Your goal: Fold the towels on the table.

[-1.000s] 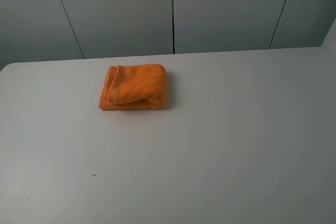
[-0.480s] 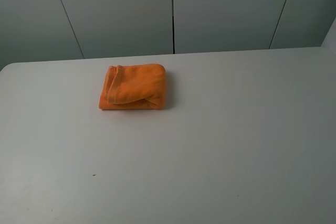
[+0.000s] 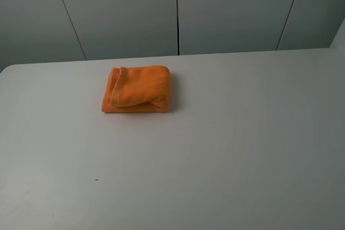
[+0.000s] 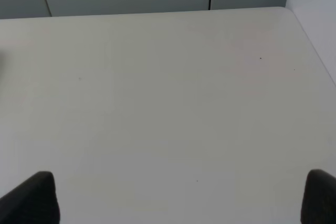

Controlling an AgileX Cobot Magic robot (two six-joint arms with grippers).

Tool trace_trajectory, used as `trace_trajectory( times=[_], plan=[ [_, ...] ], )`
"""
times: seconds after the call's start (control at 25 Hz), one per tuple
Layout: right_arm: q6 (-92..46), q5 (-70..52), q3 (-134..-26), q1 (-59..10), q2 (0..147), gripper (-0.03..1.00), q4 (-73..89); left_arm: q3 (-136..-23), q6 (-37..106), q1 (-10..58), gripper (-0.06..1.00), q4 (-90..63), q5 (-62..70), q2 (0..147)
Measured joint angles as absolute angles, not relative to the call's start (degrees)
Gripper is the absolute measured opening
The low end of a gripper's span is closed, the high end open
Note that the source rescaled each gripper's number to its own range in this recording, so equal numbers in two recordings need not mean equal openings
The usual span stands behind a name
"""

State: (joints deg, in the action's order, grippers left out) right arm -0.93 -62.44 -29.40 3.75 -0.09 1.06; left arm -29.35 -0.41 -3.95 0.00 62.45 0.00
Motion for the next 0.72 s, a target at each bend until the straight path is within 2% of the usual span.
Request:
trace_trajectory(
  times=[0.72],
  plan=[
    [-0.55, -62.44, -29.4, 3.97, -0.09, 1.0, 1.06, -29.35, -0.41, -3.95, 1.0, 0.0, 62.45, 0.0]
  ],
)
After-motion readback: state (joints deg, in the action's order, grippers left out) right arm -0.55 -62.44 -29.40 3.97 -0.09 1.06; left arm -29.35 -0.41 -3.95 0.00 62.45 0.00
